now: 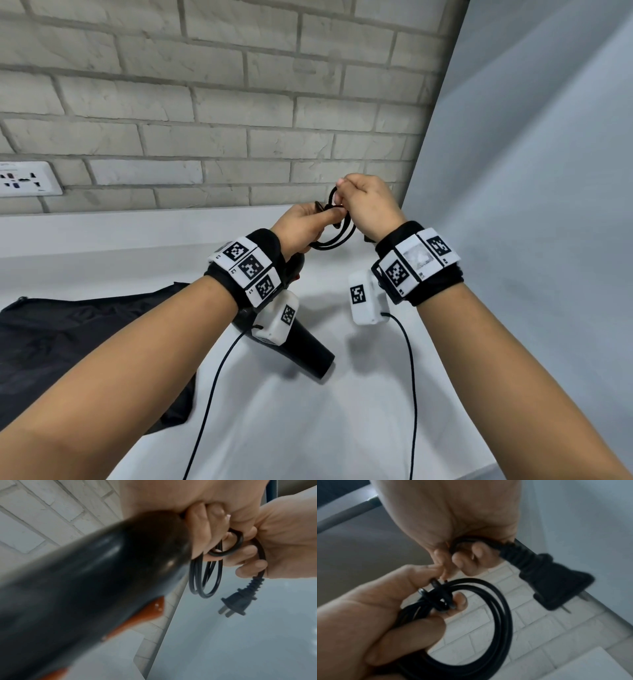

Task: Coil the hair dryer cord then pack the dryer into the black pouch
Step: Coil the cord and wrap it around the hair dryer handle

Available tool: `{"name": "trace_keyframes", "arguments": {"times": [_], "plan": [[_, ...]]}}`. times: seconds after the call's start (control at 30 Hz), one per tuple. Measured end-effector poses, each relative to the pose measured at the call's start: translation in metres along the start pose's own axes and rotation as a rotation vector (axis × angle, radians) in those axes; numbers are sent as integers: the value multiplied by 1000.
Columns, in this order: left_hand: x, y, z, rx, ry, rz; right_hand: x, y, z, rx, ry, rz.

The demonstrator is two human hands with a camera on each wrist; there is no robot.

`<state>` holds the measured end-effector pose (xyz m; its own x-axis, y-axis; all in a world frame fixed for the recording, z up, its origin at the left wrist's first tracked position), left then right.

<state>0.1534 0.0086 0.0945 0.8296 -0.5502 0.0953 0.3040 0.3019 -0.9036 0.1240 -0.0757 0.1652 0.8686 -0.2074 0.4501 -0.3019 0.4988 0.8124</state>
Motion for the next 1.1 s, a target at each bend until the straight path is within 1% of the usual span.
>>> {"name": "trace_keyframes", "arguments": {"times": [0.13, 0.23, 0.33, 0.43, 0.5, 0.63, 0.7, 0.87, 0.97, 1.1], "plan": [[-2, -1, 4, 5, -6, 16, -1, 6, -1, 183, -35, 43], [-2, 0, 10, -30, -41, 23, -3, 13, -3, 279, -31, 75], [0, 4, 18, -97, -100, 44, -8, 18, -2, 296, -33, 114], [2, 6, 24, -106, -137, 50, -14, 13, 3, 273, -59, 104], [1, 4, 23, -76, -138, 38, -18, 9, 8, 193, -69, 69], [-3, 1, 19, -75, -130, 25, -21, 8, 9, -177, 2, 21], [-2, 1, 18, -86, -127, 30, -18, 12, 5, -292, 26, 26], [-3, -8, 5, -64, -69, 4, -12, 33, 1, -571, -14, 87], [-7, -15, 3, -76, -79, -12, -12, 31, -9, -659, 34, 62], [-10, -21, 4, -67, -100, -40, -11, 28, -14, -661, 61, 71]]}}
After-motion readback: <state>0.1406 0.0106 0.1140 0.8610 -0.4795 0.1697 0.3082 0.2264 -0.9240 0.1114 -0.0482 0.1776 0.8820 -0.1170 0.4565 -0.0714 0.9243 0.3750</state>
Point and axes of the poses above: each hand's wrist, its own x-axis towards the middle knuckle, its own z-axis out of the back of the hand, y = z × x, the point moved 10 cm from there along x, towards the middle knuckle, and after that the axes turned 14 degrees about x, right-handed, at the moved point
